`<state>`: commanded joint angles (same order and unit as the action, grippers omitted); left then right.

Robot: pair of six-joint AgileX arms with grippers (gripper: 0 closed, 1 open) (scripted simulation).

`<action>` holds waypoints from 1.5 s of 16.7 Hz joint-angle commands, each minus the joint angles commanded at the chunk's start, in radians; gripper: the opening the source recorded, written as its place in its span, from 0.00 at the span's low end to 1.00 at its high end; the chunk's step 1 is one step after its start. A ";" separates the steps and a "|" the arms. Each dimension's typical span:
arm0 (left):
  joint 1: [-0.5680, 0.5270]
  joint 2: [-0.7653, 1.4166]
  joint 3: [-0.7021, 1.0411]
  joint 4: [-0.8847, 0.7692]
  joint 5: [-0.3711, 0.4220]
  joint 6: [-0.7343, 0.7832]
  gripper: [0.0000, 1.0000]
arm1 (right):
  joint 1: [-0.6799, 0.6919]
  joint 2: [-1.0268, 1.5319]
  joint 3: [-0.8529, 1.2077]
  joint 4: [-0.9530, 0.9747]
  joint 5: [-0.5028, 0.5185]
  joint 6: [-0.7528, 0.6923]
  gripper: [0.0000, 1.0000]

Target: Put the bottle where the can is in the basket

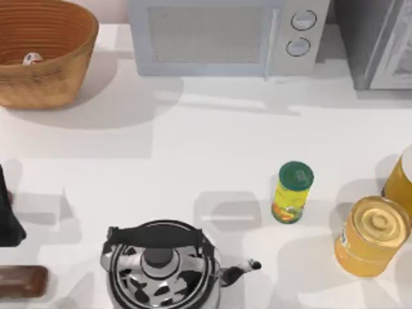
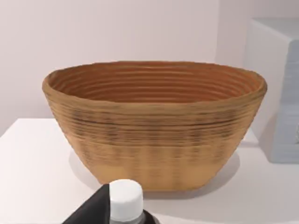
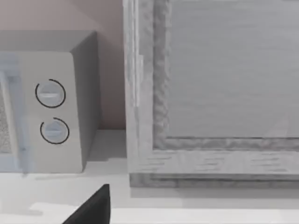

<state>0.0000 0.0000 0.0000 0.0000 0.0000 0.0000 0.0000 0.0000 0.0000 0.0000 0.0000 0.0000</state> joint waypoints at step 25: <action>0.131 1.748 1.720 -1.008 -0.020 0.063 1.00 | 0.000 0.000 0.000 0.000 0.000 0.000 1.00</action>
<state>0.1311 1.7483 1.7198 -1.0079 -0.0199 0.0627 0.0000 0.0000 0.0000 0.0000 0.0000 0.0000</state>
